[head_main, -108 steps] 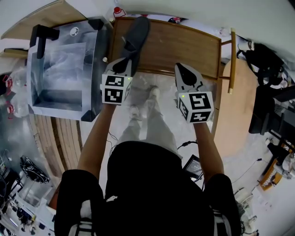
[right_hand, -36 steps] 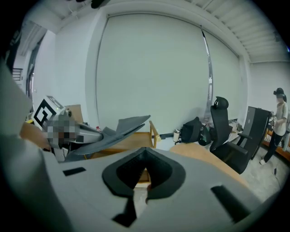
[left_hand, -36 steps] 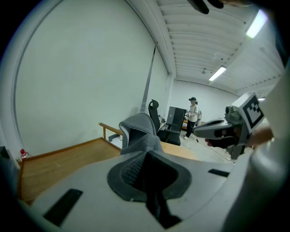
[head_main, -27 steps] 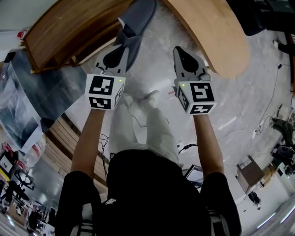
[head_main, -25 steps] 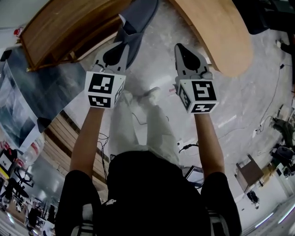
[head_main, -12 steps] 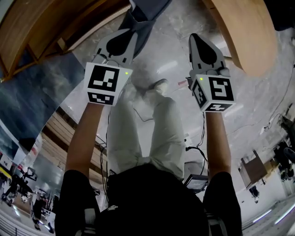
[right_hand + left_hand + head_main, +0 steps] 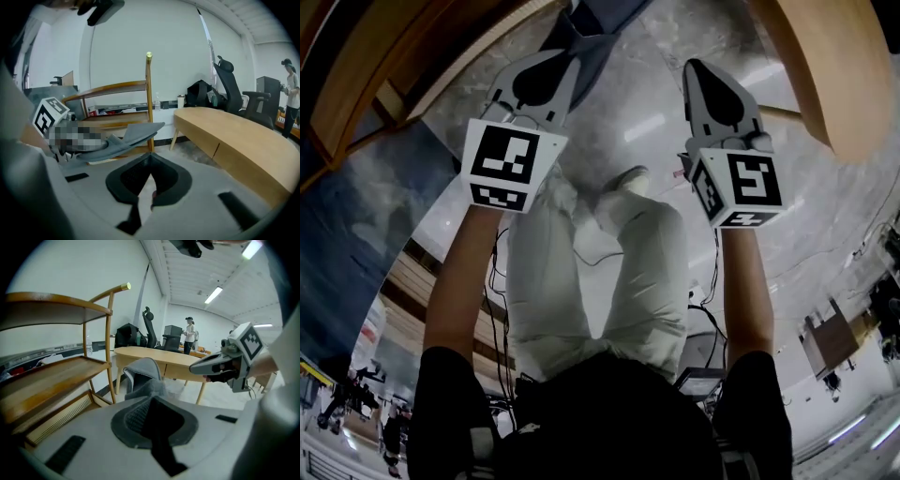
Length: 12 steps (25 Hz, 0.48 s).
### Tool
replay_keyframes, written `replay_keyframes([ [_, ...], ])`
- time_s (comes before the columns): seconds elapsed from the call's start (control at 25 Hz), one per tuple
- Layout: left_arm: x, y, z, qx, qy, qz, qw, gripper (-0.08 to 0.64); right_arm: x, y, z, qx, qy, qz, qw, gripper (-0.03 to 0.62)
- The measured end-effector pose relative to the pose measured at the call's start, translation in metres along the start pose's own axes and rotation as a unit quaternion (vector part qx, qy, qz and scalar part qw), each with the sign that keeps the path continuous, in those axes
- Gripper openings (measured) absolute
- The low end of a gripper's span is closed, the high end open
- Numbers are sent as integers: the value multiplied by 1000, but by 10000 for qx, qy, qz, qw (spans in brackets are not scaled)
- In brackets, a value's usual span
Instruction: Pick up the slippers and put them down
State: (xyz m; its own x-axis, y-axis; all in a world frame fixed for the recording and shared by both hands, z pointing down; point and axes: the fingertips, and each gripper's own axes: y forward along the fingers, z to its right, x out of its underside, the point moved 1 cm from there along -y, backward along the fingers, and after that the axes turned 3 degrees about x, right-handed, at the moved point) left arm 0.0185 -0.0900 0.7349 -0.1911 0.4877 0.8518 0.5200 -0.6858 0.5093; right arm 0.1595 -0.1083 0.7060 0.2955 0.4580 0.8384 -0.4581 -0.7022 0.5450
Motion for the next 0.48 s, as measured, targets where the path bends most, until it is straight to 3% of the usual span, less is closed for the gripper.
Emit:
replay_keyframes([
  [0.16, 27, 15, -5, 96, 120, -27, 9999, 12, 22, 11, 2, 50, -81, 70, 9999, 0],
  [0.48, 113, 80, -15, 292, 365, -201, 9987, 12, 104, 61, 18, 56, -240, 121, 9996, -1],
])
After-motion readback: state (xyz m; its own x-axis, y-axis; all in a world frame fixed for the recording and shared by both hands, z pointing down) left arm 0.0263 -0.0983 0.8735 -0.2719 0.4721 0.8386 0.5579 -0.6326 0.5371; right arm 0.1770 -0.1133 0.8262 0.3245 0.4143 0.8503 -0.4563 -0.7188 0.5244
